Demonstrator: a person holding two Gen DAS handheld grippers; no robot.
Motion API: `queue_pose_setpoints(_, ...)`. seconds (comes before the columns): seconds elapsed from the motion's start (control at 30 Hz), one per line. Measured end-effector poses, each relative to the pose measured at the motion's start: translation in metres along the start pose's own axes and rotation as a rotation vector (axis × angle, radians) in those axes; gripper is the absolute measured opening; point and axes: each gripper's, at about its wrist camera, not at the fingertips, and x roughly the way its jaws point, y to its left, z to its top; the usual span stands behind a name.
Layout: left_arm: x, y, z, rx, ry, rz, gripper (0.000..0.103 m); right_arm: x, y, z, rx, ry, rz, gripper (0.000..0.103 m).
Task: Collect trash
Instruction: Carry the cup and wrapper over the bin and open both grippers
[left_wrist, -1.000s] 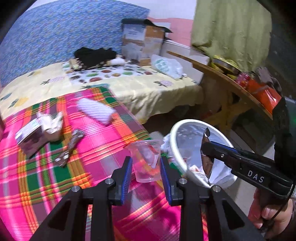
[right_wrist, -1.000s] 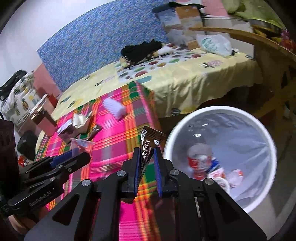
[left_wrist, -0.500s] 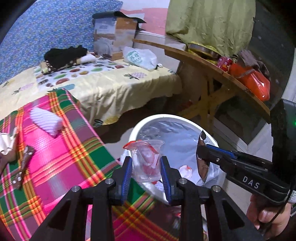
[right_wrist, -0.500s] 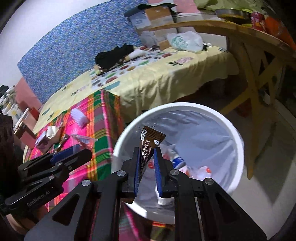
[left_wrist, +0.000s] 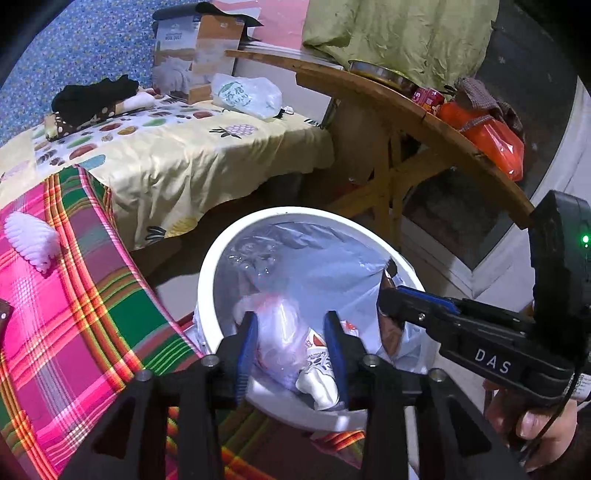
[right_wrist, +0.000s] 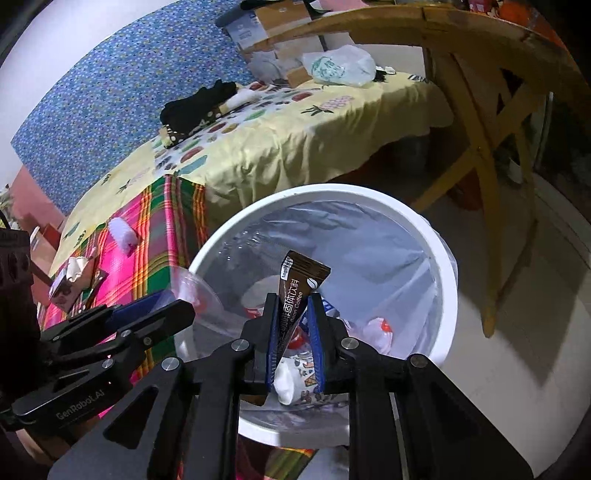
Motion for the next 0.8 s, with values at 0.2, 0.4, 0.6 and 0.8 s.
queue_pose_setpoints(0.2, -0.009, 0.002, 0.000, -0.006, -0.019, 0.007, 0.046, -0.006, 0.000, 0.000, -0.009, -0.021, 0.008, 0.050)
queue_pose_setpoints(0.4, -0.038, 0.009, -0.001, -0.021, -0.054, 0.054, 0.046, -0.014, 0.013, -0.001, -0.037, -0.038, 0.027, 0.050)
queue_pose_setpoints(0.6, -0.074, 0.021, -0.010, -0.052, -0.092, 0.113, 0.046, -0.023, 0.034, -0.005, -0.076, -0.052, 0.073, 0.050)
queue_pose_setpoints(0.8, -0.107, 0.033, -0.025, -0.087, -0.116, 0.167, 0.046, -0.030, 0.063, -0.011, -0.147, -0.054, 0.132, 0.050)
